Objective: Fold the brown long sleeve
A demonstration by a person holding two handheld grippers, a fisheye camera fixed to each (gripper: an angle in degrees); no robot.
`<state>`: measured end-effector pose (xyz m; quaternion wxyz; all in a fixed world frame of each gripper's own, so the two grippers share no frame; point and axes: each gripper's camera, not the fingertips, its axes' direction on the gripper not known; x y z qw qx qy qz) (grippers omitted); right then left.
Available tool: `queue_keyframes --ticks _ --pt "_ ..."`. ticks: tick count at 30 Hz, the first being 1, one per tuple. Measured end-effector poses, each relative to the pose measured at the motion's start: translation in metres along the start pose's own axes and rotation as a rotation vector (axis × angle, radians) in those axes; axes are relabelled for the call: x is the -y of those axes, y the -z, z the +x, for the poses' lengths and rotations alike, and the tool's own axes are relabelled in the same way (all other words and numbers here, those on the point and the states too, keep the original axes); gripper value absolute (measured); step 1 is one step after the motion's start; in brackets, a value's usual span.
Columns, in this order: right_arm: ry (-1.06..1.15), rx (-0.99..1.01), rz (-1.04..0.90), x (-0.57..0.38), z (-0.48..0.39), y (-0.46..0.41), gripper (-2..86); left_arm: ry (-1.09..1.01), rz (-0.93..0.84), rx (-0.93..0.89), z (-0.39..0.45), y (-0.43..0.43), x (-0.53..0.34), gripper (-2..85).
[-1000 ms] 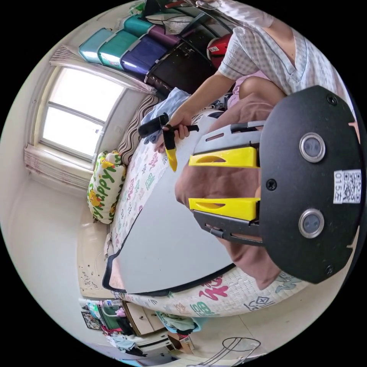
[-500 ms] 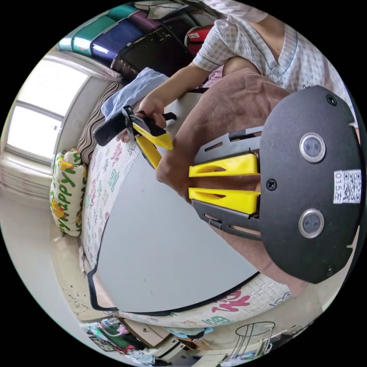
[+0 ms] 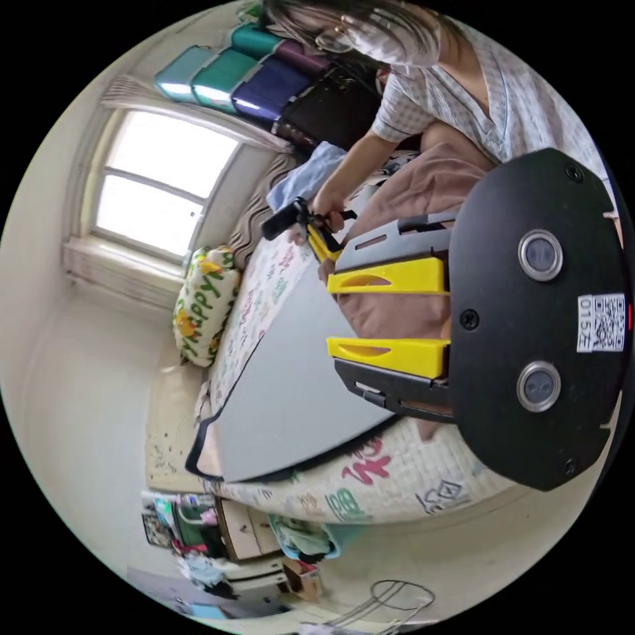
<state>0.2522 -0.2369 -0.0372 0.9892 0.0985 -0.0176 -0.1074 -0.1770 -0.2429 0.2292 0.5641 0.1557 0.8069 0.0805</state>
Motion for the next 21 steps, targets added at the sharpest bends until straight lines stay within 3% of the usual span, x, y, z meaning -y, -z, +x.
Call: queue_keyframes --ticks 5,8,13,21 --pt "-0.145 0.260 0.130 -0.002 0.039 0.007 12.9 0.349 0.064 -0.136 -0.129 0.055 -0.074 14.1" --pt "-0.166 0.284 0.137 0.003 0.043 0.003 13.6 0.455 0.008 -0.228 -0.177 0.040 -0.105 15.0" --pt "-0.174 0.232 0.095 0.024 0.033 -0.014 14.3 0.441 -0.114 -0.439 -0.207 0.001 -0.101 16.7" --pt "-0.211 0.230 0.065 0.053 0.024 -0.039 11.9 0.414 -0.190 -0.475 -0.229 -0.022 -0.095 13.3"
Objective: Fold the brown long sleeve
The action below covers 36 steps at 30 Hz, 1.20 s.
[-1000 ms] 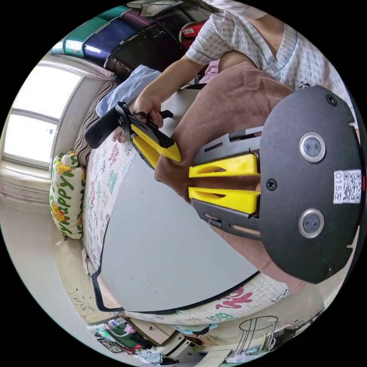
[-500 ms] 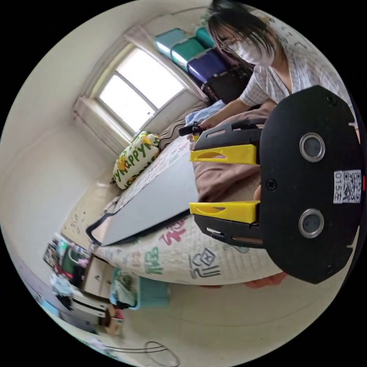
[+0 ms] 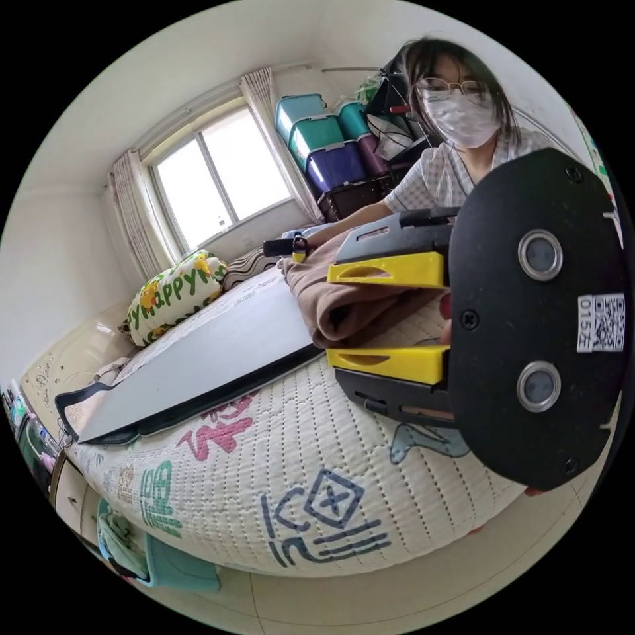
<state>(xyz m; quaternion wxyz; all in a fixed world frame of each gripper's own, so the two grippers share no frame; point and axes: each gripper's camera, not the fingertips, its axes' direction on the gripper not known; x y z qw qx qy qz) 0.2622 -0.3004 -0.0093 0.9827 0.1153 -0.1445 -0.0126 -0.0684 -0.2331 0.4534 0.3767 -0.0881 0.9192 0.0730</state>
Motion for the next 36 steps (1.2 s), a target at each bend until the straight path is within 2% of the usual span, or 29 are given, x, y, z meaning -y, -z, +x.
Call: queue_keyframes --ticks 5,12,18,26,32,36 --pt "0.050 -0.078 -0.022 0.017 -0.032 -0.035 11.4 -0.015 0.051 -0.112 -0.017 0.020 -0.016 9.2" --pt "0.169 -0.103 0.080 -0.002 -0.085 -0.040 10.1 -0.165 0.107 -0.048 0.013 0.044 -0.044 7.3" --pt "0.364 -0.172 0.173 -0.041 -0.196 -0.026 9.7 -0.356 0.164 -0.017 0.104 0.070 -0.063 6.7" --pt "0.638 -0.347 0.357 -0.161 -0.379 0.003 9.5 -0.685 0.208 0.087 0.287 0.086 -0.111 6.5" --pt "0.771 -0.391 0.470 -0.236 -0.467 0.013 9.4 -0.806 0.260 0.073 0.361 0.085 -0.161 6.4" --pt "0.804 -0.401 0.489 -0.262 -0.499 0.009 9.4 -0.856 0.276 0.079 0.379 0.083 -0.192 6.4"
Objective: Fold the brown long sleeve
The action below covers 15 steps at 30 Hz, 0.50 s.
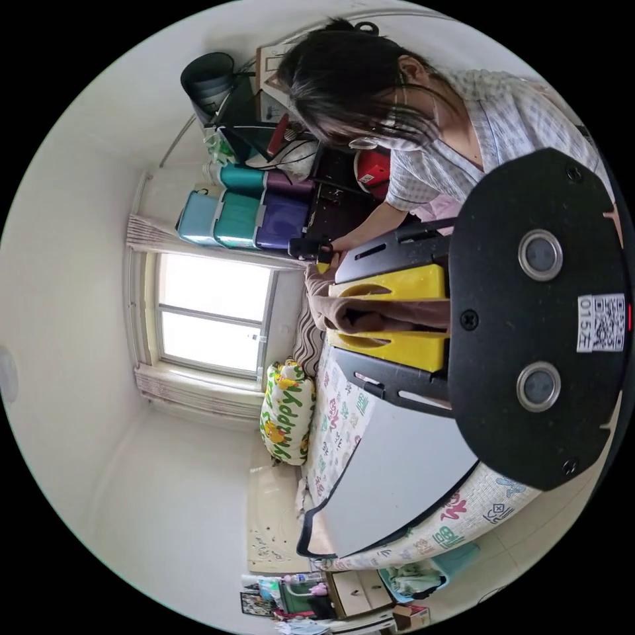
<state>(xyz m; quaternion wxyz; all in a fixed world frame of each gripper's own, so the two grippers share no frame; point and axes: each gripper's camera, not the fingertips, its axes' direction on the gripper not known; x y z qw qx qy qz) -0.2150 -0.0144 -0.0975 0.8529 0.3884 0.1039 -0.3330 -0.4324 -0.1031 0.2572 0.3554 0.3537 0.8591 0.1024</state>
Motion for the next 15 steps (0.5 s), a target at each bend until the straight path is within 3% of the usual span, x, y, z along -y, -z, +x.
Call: queue_keyframes --ticks 15 --pt "-0.037 0.060 0.156 -0.036 -0.039 0.008 9.3 0.036 -0.057 -0.088 0.016 -0.031 -0.046 6.2"
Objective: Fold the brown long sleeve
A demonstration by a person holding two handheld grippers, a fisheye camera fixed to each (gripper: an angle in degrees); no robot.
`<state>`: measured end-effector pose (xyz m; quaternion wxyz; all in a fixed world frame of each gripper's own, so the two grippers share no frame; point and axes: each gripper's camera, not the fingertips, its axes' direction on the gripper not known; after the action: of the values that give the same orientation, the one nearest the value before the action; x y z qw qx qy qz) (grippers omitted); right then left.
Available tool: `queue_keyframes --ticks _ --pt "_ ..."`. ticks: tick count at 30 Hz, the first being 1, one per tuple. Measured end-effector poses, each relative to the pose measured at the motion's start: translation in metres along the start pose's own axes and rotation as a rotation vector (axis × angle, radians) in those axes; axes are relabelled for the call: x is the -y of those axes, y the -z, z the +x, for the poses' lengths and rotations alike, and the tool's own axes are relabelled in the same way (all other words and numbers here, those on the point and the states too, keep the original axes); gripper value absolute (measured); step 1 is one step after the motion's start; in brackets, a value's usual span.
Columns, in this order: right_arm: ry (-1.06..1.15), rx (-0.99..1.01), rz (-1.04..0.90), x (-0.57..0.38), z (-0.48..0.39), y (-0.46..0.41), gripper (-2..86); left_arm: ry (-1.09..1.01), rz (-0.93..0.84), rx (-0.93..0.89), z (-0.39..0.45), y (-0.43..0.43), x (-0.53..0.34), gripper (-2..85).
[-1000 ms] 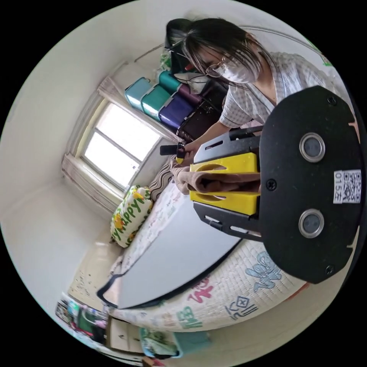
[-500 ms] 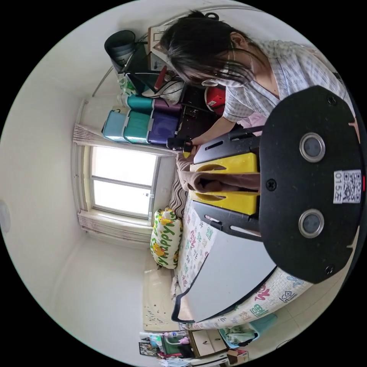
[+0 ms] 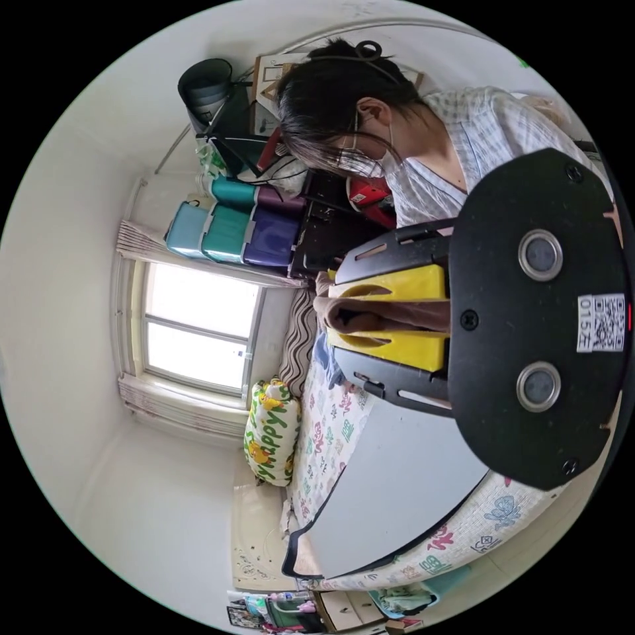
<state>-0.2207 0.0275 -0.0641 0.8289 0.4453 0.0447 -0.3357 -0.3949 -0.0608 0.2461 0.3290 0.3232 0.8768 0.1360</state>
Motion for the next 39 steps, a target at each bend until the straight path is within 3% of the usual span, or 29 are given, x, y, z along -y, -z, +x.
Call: queue_keyframes --ticks 6,15,19,26,39 --pt "0.030 -0.105 0.024 0.026 -0.009 0.046 9.3 -0.042 0.009 -0.091 -0.011 -0.061 0.019 6.2" --pt "0.094 -0.444 0.029 0.117 -0.043 0.155 9.3 -0.093 0.079 -0.276 -0.032 -0.203 0.092 6.2" --pt "0.072 -0.571 0.025 0.168 -0.039 0.195 9.3 -0.037 0.100 -0.370 -0.061 -0.274 0.115 6.2" --pt "-0.119 -0.534 -0.028 0.222 0.043 0.221 9.3 0.234 0.084 -0.571 -0.178 -0.387 0.109 6.2" --pt "-0.035 -0.676 0.025 0.220 -0.001 0.220 9.3 0.079 0.027 -0.721 -0.178 -0.424 0.109 6.1"
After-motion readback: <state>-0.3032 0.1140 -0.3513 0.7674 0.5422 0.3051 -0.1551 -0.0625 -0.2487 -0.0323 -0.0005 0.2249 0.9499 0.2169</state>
